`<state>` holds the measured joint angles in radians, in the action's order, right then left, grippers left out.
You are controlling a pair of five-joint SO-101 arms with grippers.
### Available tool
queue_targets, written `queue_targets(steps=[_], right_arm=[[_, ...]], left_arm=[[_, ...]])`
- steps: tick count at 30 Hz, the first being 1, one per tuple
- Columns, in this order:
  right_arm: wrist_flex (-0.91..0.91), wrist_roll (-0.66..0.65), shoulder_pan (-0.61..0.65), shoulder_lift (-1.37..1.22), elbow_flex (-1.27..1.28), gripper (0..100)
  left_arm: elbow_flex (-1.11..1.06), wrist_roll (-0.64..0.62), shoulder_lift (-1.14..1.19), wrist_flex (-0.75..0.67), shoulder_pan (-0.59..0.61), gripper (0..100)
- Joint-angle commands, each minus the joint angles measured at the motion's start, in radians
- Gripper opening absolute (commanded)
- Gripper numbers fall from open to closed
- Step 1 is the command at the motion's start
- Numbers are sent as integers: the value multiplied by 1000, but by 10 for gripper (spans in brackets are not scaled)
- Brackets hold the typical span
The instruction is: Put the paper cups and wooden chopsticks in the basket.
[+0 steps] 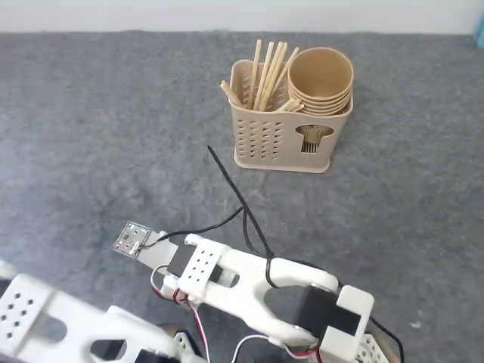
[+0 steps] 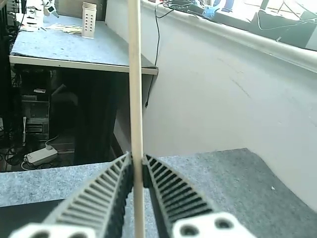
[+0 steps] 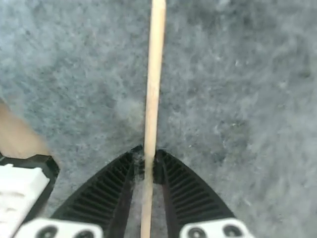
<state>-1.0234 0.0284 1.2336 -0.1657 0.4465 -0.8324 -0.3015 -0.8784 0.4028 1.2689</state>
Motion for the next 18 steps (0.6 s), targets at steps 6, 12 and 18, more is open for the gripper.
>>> queue_targets(steps=[6, 12, 18], right_arm=[[-157, -21, -104, 374, -14, 9], [-174, -21, -242, 727, -15, 9], [-61, -25, -337, 1053, -15, 9]], left_arm=[[21, -11, -29, -28, -25, 13], [19, -9, -29, -23, -78, 13], [-71, -8, -37, -26, -201, 13]])
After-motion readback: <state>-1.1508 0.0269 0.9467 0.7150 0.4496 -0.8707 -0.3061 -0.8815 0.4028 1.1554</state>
